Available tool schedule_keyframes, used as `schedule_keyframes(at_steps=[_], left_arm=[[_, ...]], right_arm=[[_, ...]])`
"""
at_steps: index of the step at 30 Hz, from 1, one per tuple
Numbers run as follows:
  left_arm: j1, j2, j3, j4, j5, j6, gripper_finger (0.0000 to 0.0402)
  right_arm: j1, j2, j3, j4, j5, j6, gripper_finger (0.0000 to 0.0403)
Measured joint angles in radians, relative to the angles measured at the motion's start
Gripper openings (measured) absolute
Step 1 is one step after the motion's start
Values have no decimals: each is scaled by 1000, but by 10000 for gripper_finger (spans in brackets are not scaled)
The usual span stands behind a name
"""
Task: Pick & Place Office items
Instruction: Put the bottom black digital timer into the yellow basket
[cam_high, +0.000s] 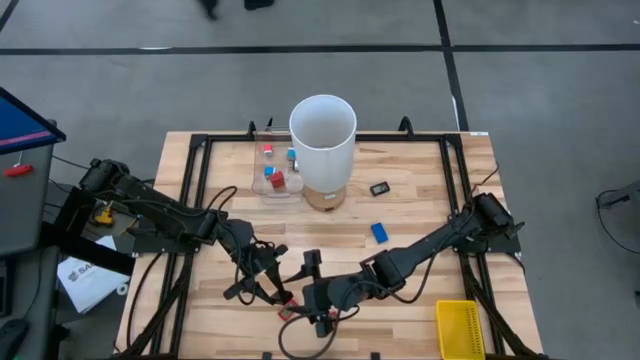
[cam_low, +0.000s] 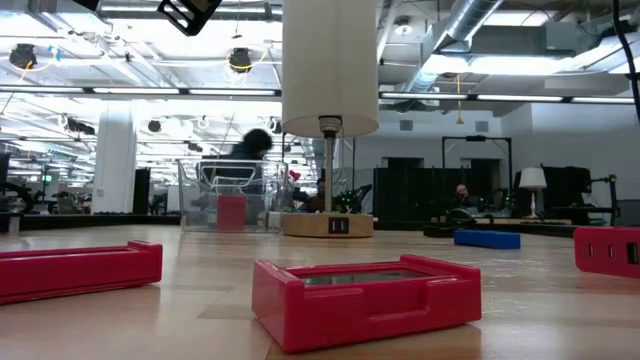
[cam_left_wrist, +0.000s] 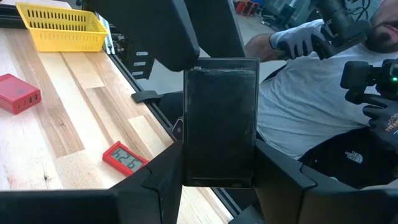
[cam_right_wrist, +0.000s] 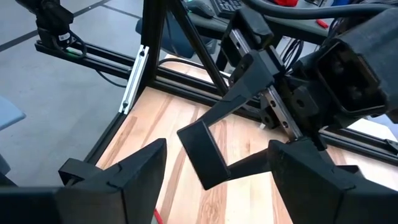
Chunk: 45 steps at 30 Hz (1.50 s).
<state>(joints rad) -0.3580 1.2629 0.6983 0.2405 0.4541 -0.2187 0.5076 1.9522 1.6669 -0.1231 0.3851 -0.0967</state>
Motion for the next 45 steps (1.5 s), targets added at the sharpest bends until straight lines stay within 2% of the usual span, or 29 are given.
schedule_keyframes(at_steps=[4, 12, 16, 32, 45], left_arm=[[0, 0, 0, 0, 0, 0, 158], [0, 0, 0, 3, 0, 0, 156], [0, 0, 0, 3, 0, 0, 159], [0, 0, 0, 16, 0, 0, 158], [0, 0, 0, 16, 0, 0, 161]], right_arm=[[1, 0, 0, 0, -3, 3, 259], [2, 0, 0, 1, -23, 3, 194], [2, 0, 0, 1, -26, 3, 174], [-7, 0, -1, 13, -34, 0, 181], [-17, 0, -1, 28, -53, -8, 158]])
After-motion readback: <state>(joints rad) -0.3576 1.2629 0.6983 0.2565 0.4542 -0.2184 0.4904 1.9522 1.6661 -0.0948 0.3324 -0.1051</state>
